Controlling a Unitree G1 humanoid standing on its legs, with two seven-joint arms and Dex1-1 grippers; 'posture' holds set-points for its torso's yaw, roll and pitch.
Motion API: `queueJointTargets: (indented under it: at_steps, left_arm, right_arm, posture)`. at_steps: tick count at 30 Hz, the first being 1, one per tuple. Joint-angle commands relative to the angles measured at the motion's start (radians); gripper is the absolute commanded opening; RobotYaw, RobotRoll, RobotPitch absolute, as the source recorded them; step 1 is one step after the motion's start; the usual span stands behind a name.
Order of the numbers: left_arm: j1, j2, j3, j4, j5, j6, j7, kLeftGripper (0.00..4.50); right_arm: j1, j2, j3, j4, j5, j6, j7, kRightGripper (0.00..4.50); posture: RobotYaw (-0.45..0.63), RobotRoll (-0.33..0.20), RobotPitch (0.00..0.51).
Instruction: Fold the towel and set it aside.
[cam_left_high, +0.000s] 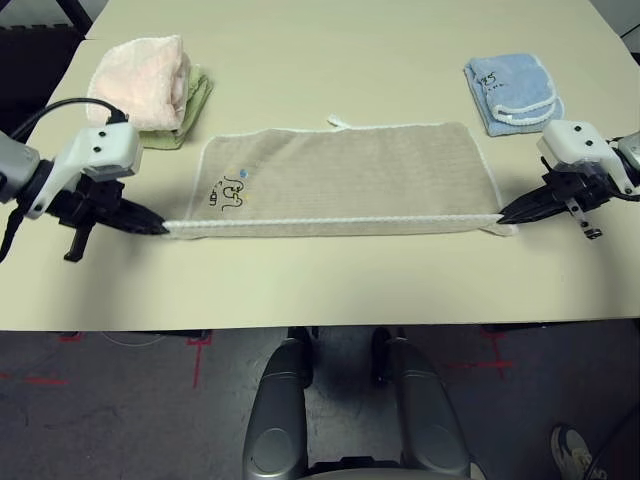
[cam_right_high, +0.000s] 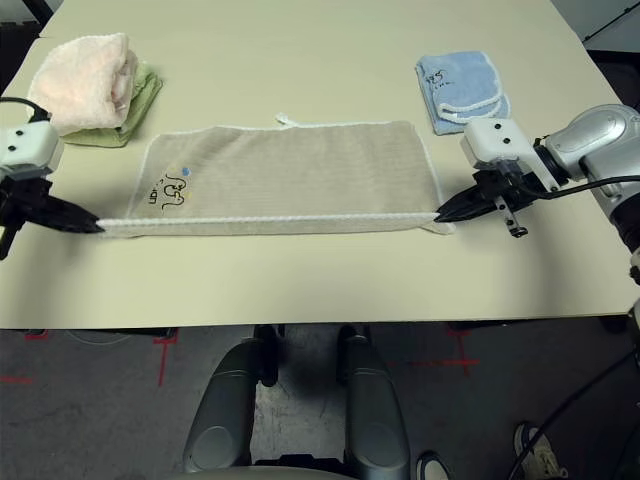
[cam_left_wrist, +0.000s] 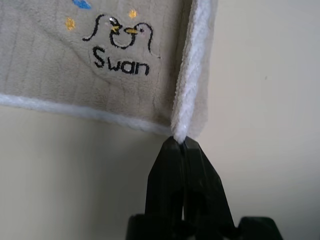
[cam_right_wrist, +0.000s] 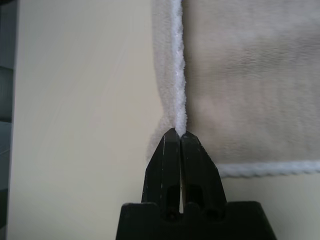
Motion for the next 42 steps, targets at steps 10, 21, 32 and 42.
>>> queueJointTargets:
  at_steps: [10, 21, 32, 42]
  left_arm:
    - [-0.196, -0.132, 0.083, 0.307, 0.303, -0.169, 0.185, 0.02]
    - [-0.252, -0.211, 0.111, 0.436, 0.411, -0.232, 0.363, 0.02]
    - [-0.265, -0.230, 0.128, 0.477, 0.455, -0.255, 0.435, 0.02]
    - [-0.263, -0.260, 0.146, 0.505, 0.480, -0.276, 0.492, 0.02]
  right_arm:
    - [-0.090, 0.065, -0.209, 0.260, -0.387, -0.141, -0.234, 0.00]
    - [-0.101, 0.146, -0.257, 0.289, -0.588, -0.131, -0.512, 0.00]
    - [-0.156, 0.205, -0.282, 0.307, -0.691, -0.145, -0.749, 0.00]
    - [-0.160, 0.224, -0.284, 0.310, -0.753, -0.128, -0.810, 0.00]
  posture:
    - [-0.05, 0.000, 0.286]
    - [-0.06, 0.000, 0.286]
    - [-0.06, 0.000, 0.292]
    - [-0.05, 0.000, 0.294]
